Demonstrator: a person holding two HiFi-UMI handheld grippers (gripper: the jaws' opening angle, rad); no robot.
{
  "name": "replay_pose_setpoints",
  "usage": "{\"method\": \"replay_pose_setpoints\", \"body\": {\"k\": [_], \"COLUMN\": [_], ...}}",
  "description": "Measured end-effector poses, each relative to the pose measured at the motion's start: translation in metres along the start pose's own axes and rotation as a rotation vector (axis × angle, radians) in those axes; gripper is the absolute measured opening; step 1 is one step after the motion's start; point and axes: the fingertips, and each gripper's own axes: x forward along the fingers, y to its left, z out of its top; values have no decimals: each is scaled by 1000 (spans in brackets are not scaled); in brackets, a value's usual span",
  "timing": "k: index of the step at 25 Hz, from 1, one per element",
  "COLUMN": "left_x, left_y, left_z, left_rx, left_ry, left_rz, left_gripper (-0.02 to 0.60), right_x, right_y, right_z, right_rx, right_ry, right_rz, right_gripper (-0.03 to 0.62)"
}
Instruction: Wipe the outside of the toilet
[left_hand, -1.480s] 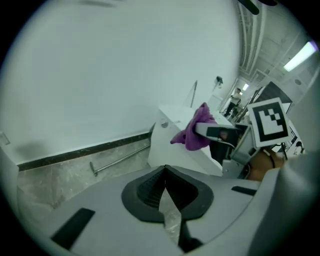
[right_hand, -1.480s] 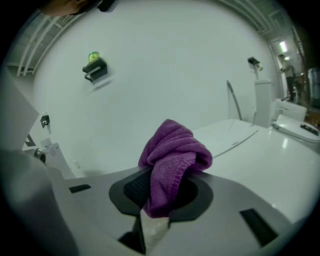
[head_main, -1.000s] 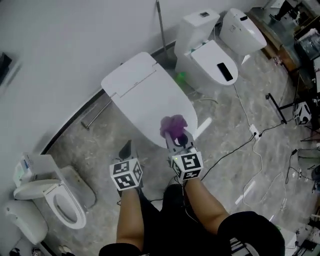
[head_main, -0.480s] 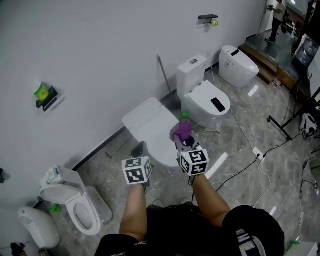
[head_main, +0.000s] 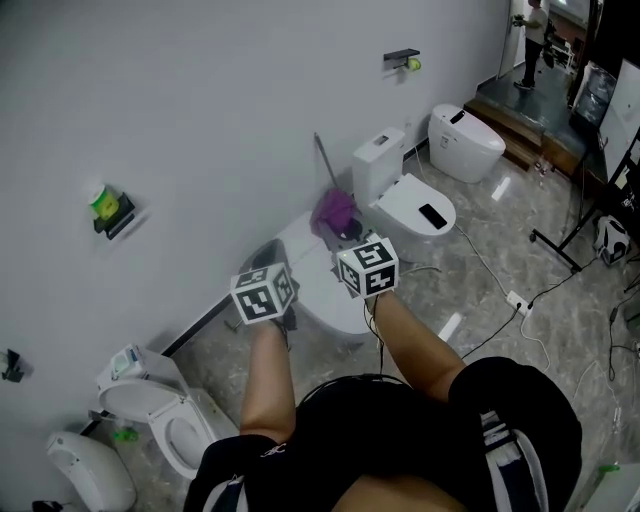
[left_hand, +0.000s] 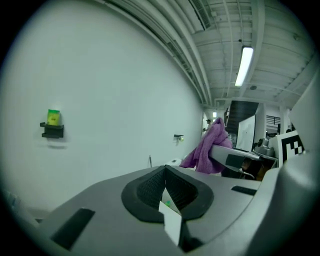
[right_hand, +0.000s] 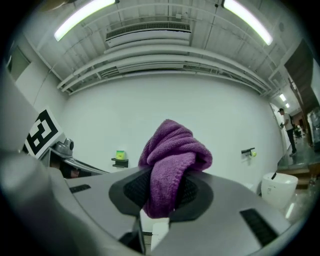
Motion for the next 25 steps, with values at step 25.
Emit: {"method": "replay_pose_setpoints", "body": {"k": [25], "left_x": [17], "left_y": [49], "left_z": [8], "left_rx": [44], "left_ry": [39], "left_rz": [-47], "left_gripper": [8], "right_x": [47], "right_y": [28], "right_z": [17], "right_rx": [12], "right_ry": [-6], "right_rz": [-24], "right_gripper": [84]}}
